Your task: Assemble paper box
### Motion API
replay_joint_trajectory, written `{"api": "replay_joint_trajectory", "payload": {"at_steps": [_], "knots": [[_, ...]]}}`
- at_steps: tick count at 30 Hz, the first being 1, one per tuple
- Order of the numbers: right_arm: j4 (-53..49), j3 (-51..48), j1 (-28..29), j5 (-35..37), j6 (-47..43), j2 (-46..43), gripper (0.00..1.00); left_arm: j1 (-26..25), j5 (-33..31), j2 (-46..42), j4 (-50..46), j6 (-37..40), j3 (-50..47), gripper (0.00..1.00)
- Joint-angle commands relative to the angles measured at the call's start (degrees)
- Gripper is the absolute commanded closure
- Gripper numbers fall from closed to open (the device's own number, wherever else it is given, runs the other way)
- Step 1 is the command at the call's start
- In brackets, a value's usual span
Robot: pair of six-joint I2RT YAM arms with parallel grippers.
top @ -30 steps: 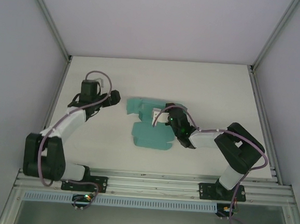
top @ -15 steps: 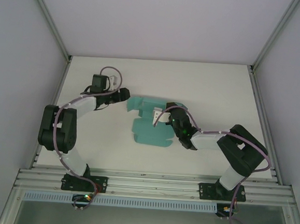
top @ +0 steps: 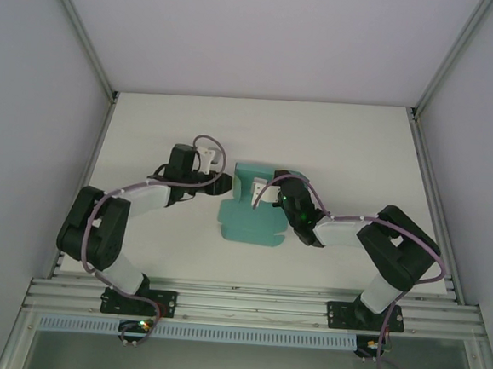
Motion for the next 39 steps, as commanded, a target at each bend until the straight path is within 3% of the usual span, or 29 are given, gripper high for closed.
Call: {"api": "replay_joint_trajectory", "payload": {"at_steps": [1,7,12,16,22,30,35,39], "knots": [[-0.41,0.60,0.29,1.47,0.86,-1.11,1.00,-0.64,-0.64,-1.31,4.46,3.28,-1.62,0.52],[-1.07,-0.16,1.03,1.57,0.23,-1.77,1.00,-2.47,-2.04,-0.78,8.20,6.99,-3.99,0.47],[4.68,-3.23,3.05,2.90,-1.97,-0.44,1.00,-3.83,-5.69,-0.71,15.08,8.61,-6.86,0.46],[8.54,-4.77,4.54,5.73,-3.40,1.08,1.00,-5.28,-11.29,0.02,19.60,9.83,-8.96,0.53],[10.24,-6.16,7.11,8.80,-3.48,2.23,1.00,-8.90,-17.43,1.49,26.23,12.70,-11.24,0.54],[6.55,-5.37,8.23,9.65,-0.42,0.82,1.00,-11.64,-25.39,4.59,29.24,12.53,-9.78,0.71],[2.62,-5.02,8.99,8.85,2.12,-0.15,1.00,-13.07,-29.08,8.01,29.34,12.49,-7.24,0.73],[2.23,-5.02,9.33,9.20,2.57,-0.41,1.00,-13.88,-32.52,10.34,29.60,11.57,-5.55,0.82]]}}
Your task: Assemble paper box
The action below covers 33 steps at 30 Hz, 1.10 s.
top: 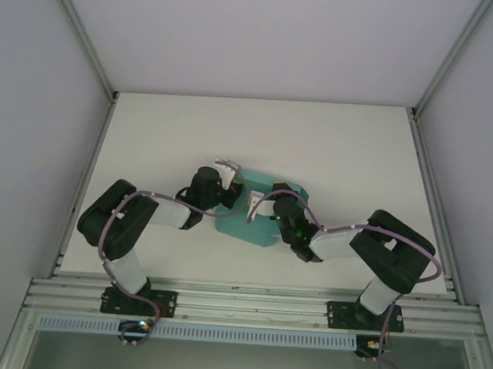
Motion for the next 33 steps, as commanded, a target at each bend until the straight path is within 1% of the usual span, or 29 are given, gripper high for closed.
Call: {"api": "replay_joint_trajectory", "payload": {"at_steps": [1,5,6,7,8,10,12,13,15,19,21,24,26,28,30,32,33], "knots": [[-4.09,0.52,1.73,-2.68,2.61,-1.13,1.00,-0.64,-4.76,2.66,1.24,-0.56,2.40,0.83],[-7.05,0.68,1.89,-3.60,5.13,-2.01,1.00,-0.88,-5.52,5.13,1.66,-1.63,4.01,0.84],[-7.77,0.68,1.90,-3.68,5.54,-2.12,1.00,-0.97,-5.21,5.66,1.88,-1.69,4.35,0.87],[-8.02,0.70,1.90,-3.68,5.83,-2.12,1.00,-1.04,-5.49,6.01,2.51,-1.86,4.43,0.96],[-8.12,0.71,1.91,-3.59,5.91,-2.12,1.00,-1.17,-6.55,6.35,3.02,-2.45,4.52,1.00],[-8.49,0.76,1.92,-3.60,6.19,-2.03,1.00,-1.29,-8.77,6.66,3.34,-3.38,4.71,1.00],[-9.31,0.88,1.94,-3.59,6.78,-1.95,1.00,-1.90,-14.64,6.64,3.01,-5.55,4.79,1.00],[-9.67,0.90,1.95,-3.66,7.07,-1.90,1.00,-1.98,-15.27,6.75,2.99,-5.65,4.69,1.00],[-9.96,0.97,1.91,-3.59,7.49,-1.77,1.00,-2.22,-19.00,6.81,1.73,-7.30,4.82,1.00],[-11.00,1.19,1.72,-3.00,8.54,-1.32,1.00,-2.27,-25.77,6.75,-3.58,-11.74,6.12,1.00],[-12.17,1.32,1.73,-2.66,8.97,-1.20,1.00,-2.31,-29.81,6.59,-8.61,-15.84,7.60,1.00],[-13.31,1.58,1.75,-2.67,10.07,-1.24,1.00,-2.90,-34.01,6.36,-12.87,-20.44,9.16,1.00],[-13.83,1.94,1.77,-2.67,10.50,-1.08,1.00,-3.98,-36.77,6.74,-14.97,-20.94,10.58,1.00],[-13.88,2.08,1.70,-2.72,10.58,-0.90,1.00,-5.14,-39.21,7.73,-16.26,-19.34,12.19,1.00],[-14.01,2.22,1.65,-2.76,10.52,-0.65,1.00,-5.56,-38.71,8.46,-16.98,-18.22,13.10,1.00],[-14.09,2.28,1.36,-2.76,10.69,-0.55,1.00,-5.47,-35.83,8.29,-13.09,-16.77,11.34,1.00],[-14.23,2.29,1.29,-2.79,10.80,-0.61,1.00,-5.41,-34.02,8.01,-10.31,-15.73,9.87,0.96]]}}
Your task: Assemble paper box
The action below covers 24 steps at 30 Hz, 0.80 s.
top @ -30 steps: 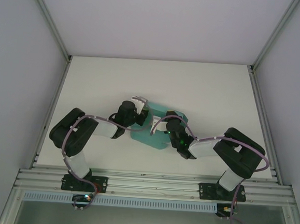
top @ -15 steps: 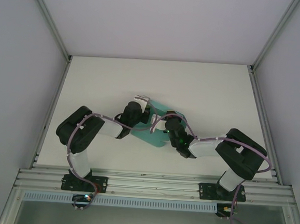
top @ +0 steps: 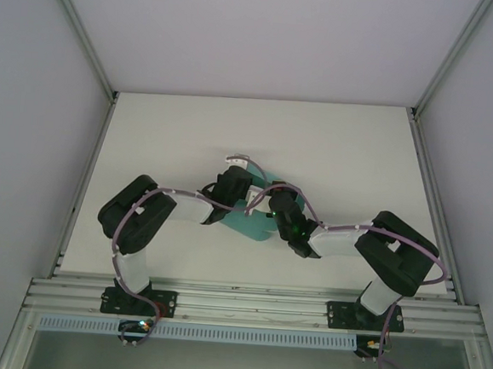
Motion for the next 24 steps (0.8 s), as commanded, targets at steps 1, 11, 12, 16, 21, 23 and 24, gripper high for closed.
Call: {"api": "replay_joint_trajectory", "payload": {"at_steps": [1,11,12,16,21,23,24], "knots": [[-5.83,-1.12,0.97,-2.47,2.21,0.80,1.00,3.22,-4.73,1.33,2.71,-1.16,-2.91,0.87],[-6.29,-1.04,0.15,-3.17,2.35,0.54,1.00,6.27,9.48,-1.06,14.89,5.65,-8.70,0.55],[-6.34,-1.03,0.19,-3.33,2.35,0.58,1.00,6.39,10.19,-1.12,15.89,6.27,-9.01,0.49],[-6.62,-1.03,0.16,-4.03,2.26,0.41,1.00,6.76,10.25,-0.75,18.17,7.53,-8.75,0.40],[-7.41,-1.08,0.11,-4.66,2.17,-0.06,1.00,7.29,12.44,0.04,20.19,8.53,-7.47,0.40],[-7.50,-1.03,0.02,-4.58,2.26,-0.01,1.00,7.27,13.92,0.24,21.39,9.36,-7.17,0.45],[-7.50,-1.03,0.02,-4.58,2.25,0.03,1.00,7.22,13.87,0.41,21.27,9.49,-6.79,0.53]]}}
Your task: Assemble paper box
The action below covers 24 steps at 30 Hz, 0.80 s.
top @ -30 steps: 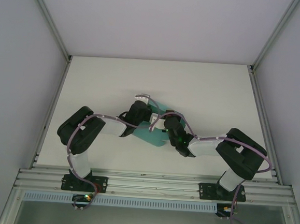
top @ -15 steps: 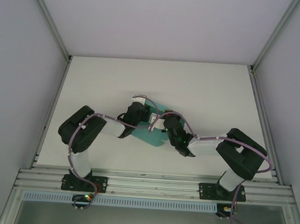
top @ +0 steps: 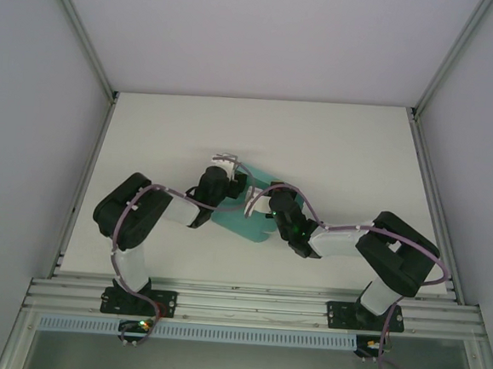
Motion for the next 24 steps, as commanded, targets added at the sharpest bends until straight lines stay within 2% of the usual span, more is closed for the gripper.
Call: {"api": "replay_joint_trajectory", "payload": {"at_steps": [1,2,4,9,11,12,15,18,20,21,22,24], "knots": [[-7.11,-0.95,0.08,-2.59,2.02,0.24,1.00,0.37,2.02,0.64,2.85,2.36,2.18,0.61],[-7.15,-0.99,0.12,-2.68,2.06,0.24,1.00,0.42,2.13,0.85,2.18,2.66,2.66,0.69],[-7.23,-0.86,0.10,-2.79,2.14,0.16,1.00,0.42,2.40,1.23,1.29,3.03,3.17,1.00],[-8.12,-0.73,-0.37,-2.89,4.37,-0.93,1.00,0.19,-1.45,1.01,1.35,2.29,2.28,1.00],[-9.83,-0.08,-0.71,-2.63,6.95,-2.01,0.94,0.24,-2.58,0.22,1.42,1.99,1.47,1.00],[-10.56,0.11,-0.96,-2.80,8.23,-2.98,0.87,0.24,-2.74,-0.38,1.51,1.83,0.99,1.00],[-10.58,-0.87,-1.70,-4.46,11.39,-7.43,0.55,0.19,-3.41,-2.61,1.17,0.73,-0.77,1.00],[-12.46,-2.45,-2.26,-8.91,15.89,-14.20,0.41,0.10,-5.46,-5.41,-0.94,-1.03,-2.17,1.00],[-14.96,-3.48,-2.89,-13.15,19.91,-20.89,0.25,0.01,-6.45,-7.23,-2.26,-1.84,-3.14,1.00],[-15.80,-4.04,-3.38,-15.29,22.08,-23.84,0.16,0.05,-6.66,-8.06,-2.48,-2.14,-3.74,1.00],[-16.40,-4.64,-4.33,-17.40,24.46,-26.74,0.01,0.02,-6.61,-8.90,-2.38,-2.33,-4.46,1.00],[-17.45,-5.50,-7.06,-21.33,30.12,-32.35,0.00,-0.01,-7.19,-10.68,-3.19,-3.40,-5.48,1.00]]}}
